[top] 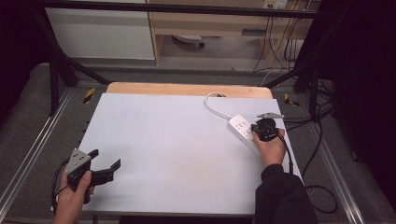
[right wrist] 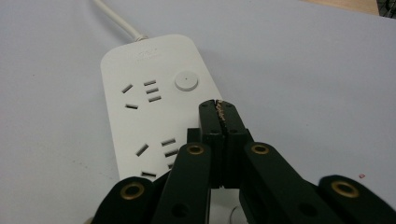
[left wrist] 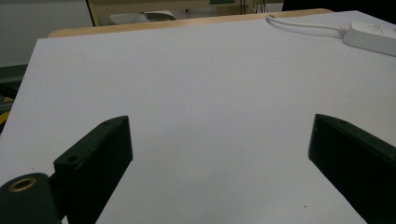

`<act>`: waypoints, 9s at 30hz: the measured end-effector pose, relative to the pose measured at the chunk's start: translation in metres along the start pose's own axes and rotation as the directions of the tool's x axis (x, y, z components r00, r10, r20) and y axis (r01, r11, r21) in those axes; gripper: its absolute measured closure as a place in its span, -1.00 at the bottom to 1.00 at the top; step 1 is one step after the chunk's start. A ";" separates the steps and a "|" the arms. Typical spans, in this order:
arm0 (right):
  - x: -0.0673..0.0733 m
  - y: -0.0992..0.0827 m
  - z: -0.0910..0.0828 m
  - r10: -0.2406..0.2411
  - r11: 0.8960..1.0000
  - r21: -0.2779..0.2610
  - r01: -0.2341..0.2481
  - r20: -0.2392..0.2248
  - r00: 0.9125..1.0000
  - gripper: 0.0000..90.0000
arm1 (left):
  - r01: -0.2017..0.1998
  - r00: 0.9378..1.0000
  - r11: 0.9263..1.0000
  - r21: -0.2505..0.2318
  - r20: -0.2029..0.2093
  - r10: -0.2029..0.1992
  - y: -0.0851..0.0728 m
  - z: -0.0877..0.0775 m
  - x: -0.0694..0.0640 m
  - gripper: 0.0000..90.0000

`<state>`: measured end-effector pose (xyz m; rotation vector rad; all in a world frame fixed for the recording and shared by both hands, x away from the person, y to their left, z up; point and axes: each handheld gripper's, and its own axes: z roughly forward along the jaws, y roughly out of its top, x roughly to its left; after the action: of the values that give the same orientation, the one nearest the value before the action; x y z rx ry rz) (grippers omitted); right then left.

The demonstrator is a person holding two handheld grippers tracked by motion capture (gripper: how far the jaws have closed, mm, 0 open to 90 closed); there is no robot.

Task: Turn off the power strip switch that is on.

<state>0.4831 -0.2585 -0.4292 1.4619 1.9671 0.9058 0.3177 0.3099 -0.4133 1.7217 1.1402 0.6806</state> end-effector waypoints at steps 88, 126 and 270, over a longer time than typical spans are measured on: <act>0.001 0.006 0.001 0.052 0.999 -0.010 -0.052 0.006 0.999 1.00 | 0.007 1.000 1.000 -0.005 -0.005 -0.007 0.001 -0.002 0.004 -0.86; 0.018 0.025 -0.006 0.101 0.989 -0.099 -0.108 -0.071 0.992 0.72 | 0.008 1.000 1.000 -0.001 -0.001 -0.008 0.000 -0.001 0.004 -0.86; 0.012 -0.094 -0.124 -0.038 0.949 -0.314 -0.023 -0.187 0.982 -0.89 | -0.001 1.000 1.000 0.014 0.011 0.001 -0.001 0.000 -0.001 -0.87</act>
<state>0.3303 -0.2903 -0.4227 1.2208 1.8493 1.3325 0.3170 0.3093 -0.4137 1.7355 1.1392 0.6644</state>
